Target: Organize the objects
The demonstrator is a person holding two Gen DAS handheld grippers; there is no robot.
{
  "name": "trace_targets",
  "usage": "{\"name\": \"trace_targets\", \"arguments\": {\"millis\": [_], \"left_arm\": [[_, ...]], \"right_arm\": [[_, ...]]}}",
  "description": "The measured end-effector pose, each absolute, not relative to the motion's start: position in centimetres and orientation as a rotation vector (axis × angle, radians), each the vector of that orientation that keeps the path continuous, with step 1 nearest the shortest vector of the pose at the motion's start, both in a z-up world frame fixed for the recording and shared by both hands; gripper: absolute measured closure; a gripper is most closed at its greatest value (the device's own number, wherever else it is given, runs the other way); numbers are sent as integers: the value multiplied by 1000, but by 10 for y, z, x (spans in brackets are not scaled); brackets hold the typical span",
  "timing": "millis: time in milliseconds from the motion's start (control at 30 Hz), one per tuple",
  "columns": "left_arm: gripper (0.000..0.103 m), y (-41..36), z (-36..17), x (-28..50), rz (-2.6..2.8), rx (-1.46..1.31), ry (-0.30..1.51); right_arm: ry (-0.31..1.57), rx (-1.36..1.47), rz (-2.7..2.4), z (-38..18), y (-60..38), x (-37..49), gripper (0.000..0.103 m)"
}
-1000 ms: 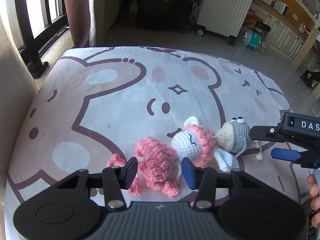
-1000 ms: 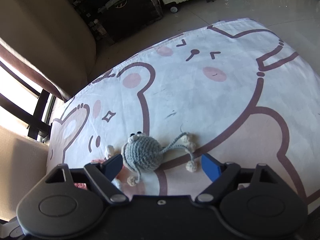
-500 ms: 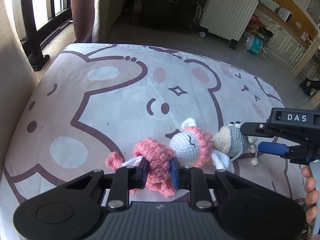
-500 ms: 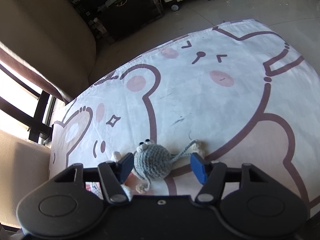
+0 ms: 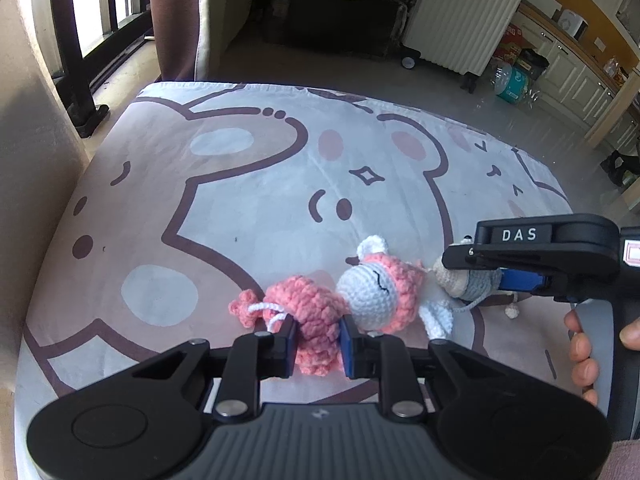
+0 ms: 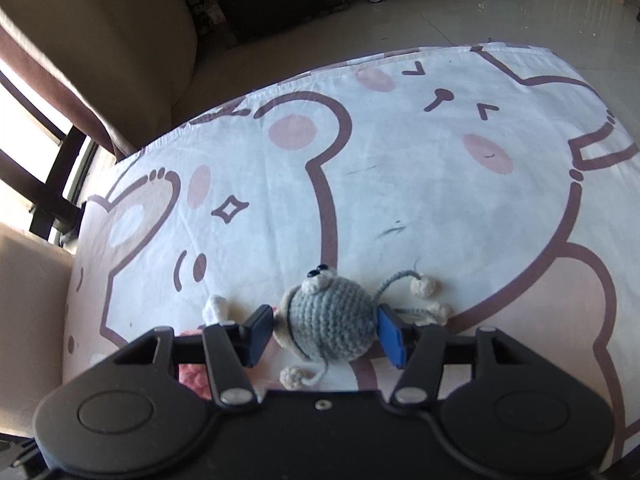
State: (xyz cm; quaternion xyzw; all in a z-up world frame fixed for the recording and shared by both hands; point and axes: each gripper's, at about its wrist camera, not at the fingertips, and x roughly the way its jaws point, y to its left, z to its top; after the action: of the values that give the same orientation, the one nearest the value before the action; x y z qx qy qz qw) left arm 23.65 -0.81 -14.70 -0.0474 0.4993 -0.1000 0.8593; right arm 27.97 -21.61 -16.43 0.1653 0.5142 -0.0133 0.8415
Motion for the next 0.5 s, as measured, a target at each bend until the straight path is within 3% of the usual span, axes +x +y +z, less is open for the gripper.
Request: {"name": "trace_targets", "arguments": {"millis": [100,500], "left_arm": [[80,-3,-146,235,-210,-98,1064],[85,-1,-127,204,-252,-75,1081]], "right_arm": [[1084,349,-32,-161,-216,276,52],[1065,397,-3,-129,-224,224,53]]}}
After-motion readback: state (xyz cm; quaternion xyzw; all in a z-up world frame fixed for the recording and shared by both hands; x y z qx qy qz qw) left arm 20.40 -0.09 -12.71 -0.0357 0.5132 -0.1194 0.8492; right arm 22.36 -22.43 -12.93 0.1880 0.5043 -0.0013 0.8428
